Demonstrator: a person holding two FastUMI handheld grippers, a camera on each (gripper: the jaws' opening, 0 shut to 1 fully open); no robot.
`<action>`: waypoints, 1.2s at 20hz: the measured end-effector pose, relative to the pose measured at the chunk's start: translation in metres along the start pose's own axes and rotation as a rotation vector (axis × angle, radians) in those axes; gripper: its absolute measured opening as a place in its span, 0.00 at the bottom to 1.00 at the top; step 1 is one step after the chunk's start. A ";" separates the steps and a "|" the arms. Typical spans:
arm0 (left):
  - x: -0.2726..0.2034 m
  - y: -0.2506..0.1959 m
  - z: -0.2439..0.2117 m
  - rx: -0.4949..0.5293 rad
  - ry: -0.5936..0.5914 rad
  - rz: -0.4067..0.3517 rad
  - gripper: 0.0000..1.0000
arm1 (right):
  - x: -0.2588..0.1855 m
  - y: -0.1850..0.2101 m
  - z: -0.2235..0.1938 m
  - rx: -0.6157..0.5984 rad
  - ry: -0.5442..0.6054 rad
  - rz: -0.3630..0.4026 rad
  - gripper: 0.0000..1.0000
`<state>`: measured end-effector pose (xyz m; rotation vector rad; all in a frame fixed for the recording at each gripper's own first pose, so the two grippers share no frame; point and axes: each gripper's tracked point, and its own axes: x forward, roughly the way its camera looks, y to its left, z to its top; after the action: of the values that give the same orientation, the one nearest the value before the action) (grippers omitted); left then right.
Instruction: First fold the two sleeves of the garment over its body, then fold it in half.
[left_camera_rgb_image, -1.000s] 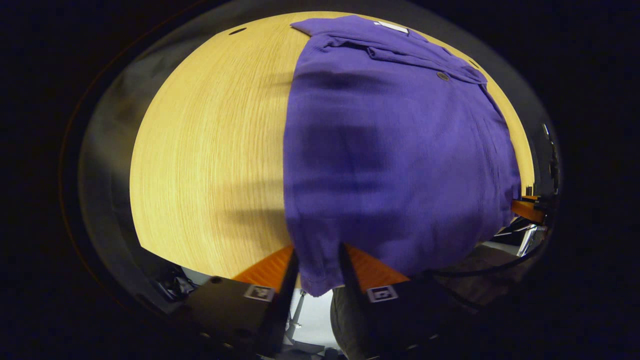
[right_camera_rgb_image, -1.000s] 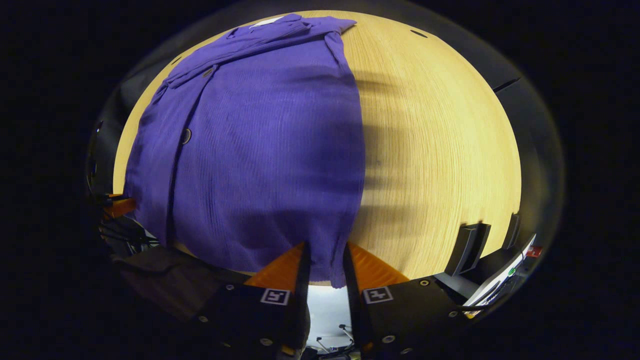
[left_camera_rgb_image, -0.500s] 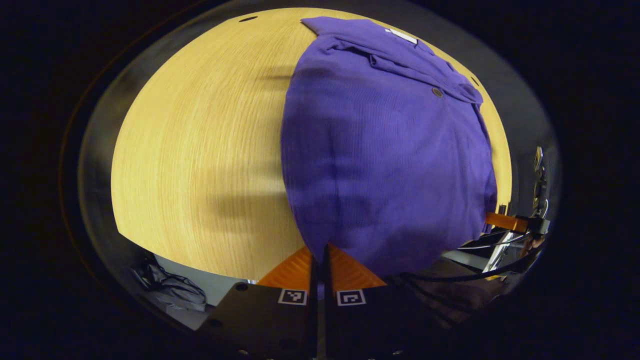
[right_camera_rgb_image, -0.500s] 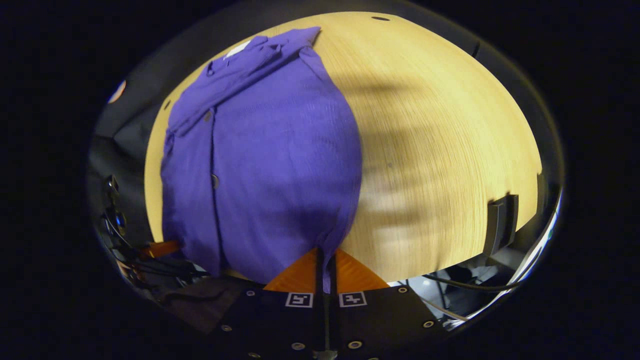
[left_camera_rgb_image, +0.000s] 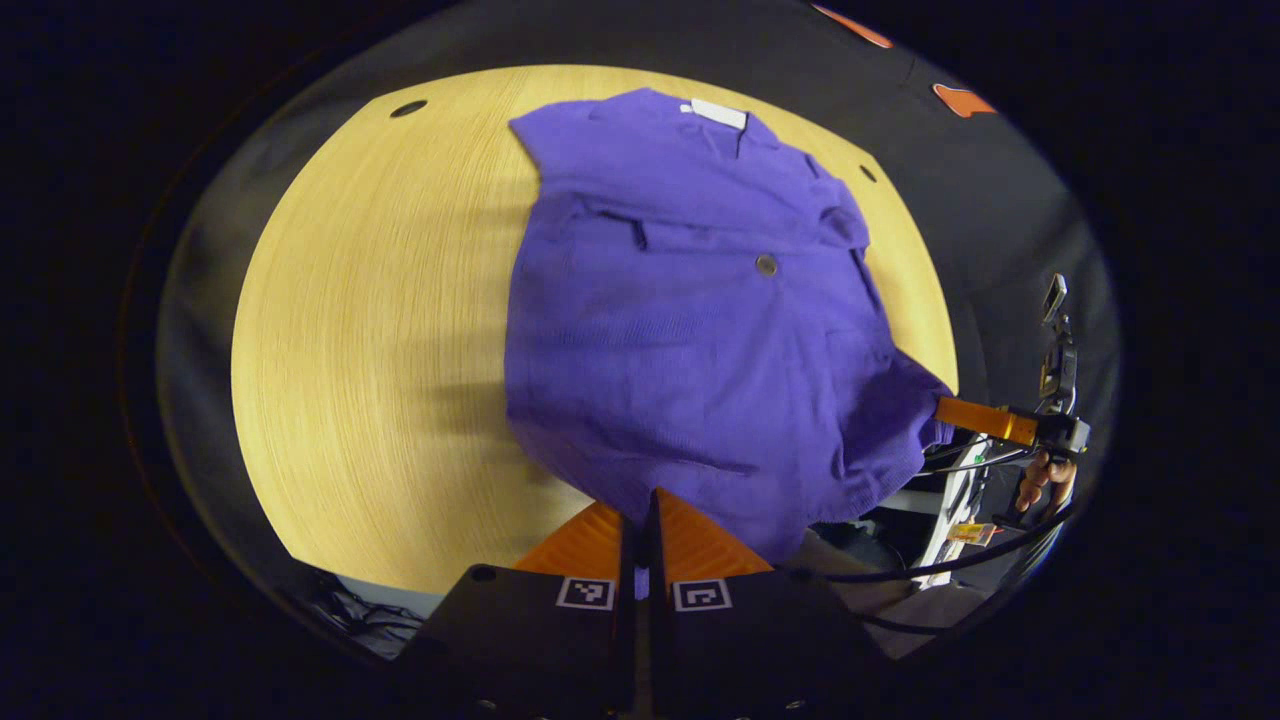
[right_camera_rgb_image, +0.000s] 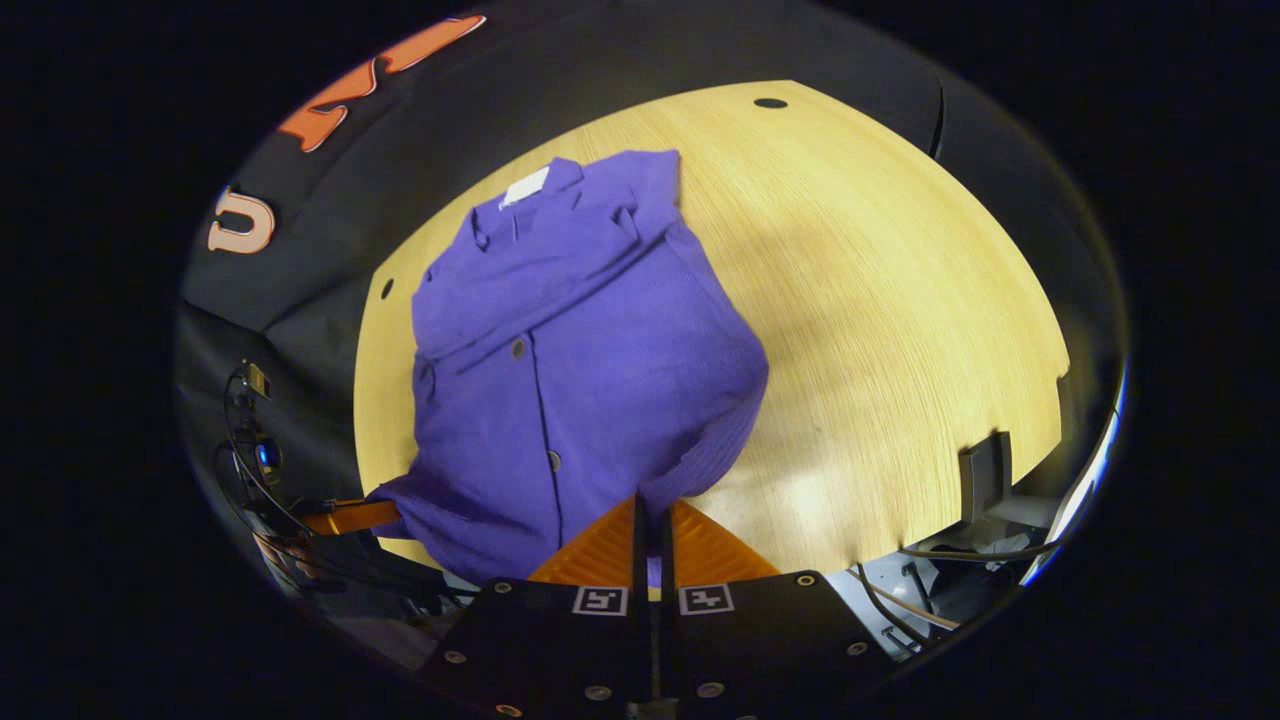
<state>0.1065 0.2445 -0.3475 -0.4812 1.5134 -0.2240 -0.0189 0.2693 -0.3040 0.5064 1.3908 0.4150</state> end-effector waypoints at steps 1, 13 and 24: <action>-0.005 -0.002 0.010 0.000 -0.001 -0.013 0.07 | -0.005 0.007 0.009 -0.001 -0.019 0.004 0.04; -0.036 -0.008 0.131 0.150 -0.116 0.129 0.08 | -0.032 0.058 0.139 -0.090 -0.170 0.061 0.04; -0.043 0.009 0.277 0.000 -0.297 0.173 0.08 | 0.011 0.024 0.268 -0.052 -0.138 0.146 0.04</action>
<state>0.3756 0.3170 -0.3160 -0.3628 1.2551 -0.0151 0.2482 0.2699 -0.2720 0.5847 1.2110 0.5234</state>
